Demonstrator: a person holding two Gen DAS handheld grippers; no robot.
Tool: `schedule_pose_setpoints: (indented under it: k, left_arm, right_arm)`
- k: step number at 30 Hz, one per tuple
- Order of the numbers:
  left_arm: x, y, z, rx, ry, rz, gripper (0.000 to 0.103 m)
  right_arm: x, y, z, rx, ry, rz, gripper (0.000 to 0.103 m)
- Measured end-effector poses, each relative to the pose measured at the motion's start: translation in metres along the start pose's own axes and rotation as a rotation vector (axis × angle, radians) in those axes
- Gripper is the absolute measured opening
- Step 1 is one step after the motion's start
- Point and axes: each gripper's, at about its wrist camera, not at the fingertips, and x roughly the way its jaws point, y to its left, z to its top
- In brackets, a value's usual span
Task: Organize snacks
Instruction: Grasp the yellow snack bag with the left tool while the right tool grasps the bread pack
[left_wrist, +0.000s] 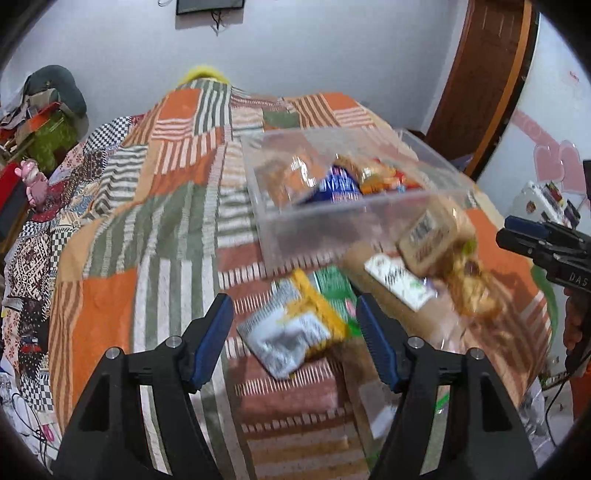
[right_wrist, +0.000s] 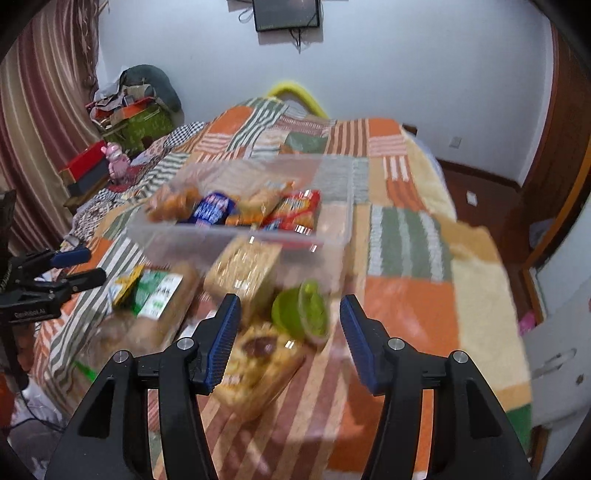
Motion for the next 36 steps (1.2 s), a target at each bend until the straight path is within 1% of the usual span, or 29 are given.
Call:
schedule_pose_setpoints:
  k: [6,8,9,10,12,15,18,21,25,27,29,34,35,36]
  left_arm:
    - [0.014,0.000,-0.019,-0.015,0.048,-0.015,0.069]
    - [0.019,0.002,-0.021,-0.027,0.045,-0.009,0.070]
    - [0.022,0.003,-0.020,-0.038,0.048,-0.014,0.070]
    - [0.025,0.005,-0.020,-0.047,0.051,-0.016,0.070]
    - [0.033,0.007,-0.019,-0.060,0.059,-0.015,0.070]
    - [0.039,0.010,-0.017,-0.075,0.050,-0.011,0.072]
    - [0.044,0.013,-0.016,-0.086,0.046,-0.007,0.072]
    - [0.048,0.020,-0.016,-0.112,0.049,-0.037,0.071]
    - [0.047,0.023,-0.019,-0.118,0.036,-0.037,0.069]
    - [0.044,0.022,-0.019,-0.110,0.026,-0.027,0.064]
    - [0.042,0.022,-0.020,-0.104,0.018,0.007,0.060]
    - [0.035,0.025,-0.024,-0.106,0.016,0.044,0.049]
    - [0.034,0.027,-0.026,-0.108,0.017,0.047,0.044]
    - [0.032,0.029,-0.027,-0.111,0.019,0.050,0.035]
  right_arm:
    - [0.010,0.003,-0.015,0.031,0.044,0.030,0.053]
    - [0.013,0.006,-0.023,0.039,0.058,0.031,0.059]
    - [0.015,0.006,-0.025,0.044,0.062,0.032,0.064]
    - [0.016,0.006,-0.027,0.048,0.065,0.034,0.065]
    - [0.019,0.006,-0.030,0.055,0.077,0.039,0.065]
    - [0.026,0.008,-0.034,0.066,0.101,0.054,0.065]
    - [0.030,0.011,-0.036,0.068,0.111,0.064,0.068]
    - [0.037,0.014,-0.039,0.068,0.126,0.066,0.069]
    - [0.039,0.014,-0.040,0.075,0.125,0.063,0.069]
    - [0.038,0.011,-0.041,0.083,0.130,0.073,0.069]
    - [0.037,0.011,-0.041,0.083,0.131,0.074,0.066]
    - [0.029,0.008,-0.045,0.060,0.125,0.059,0.052]
    - [0.027,0.006,-0.045,0.058,0.125,0.058,0.051]
    - [0.025,0.005,-0.046,0.056,0.126,0.056,0.048]
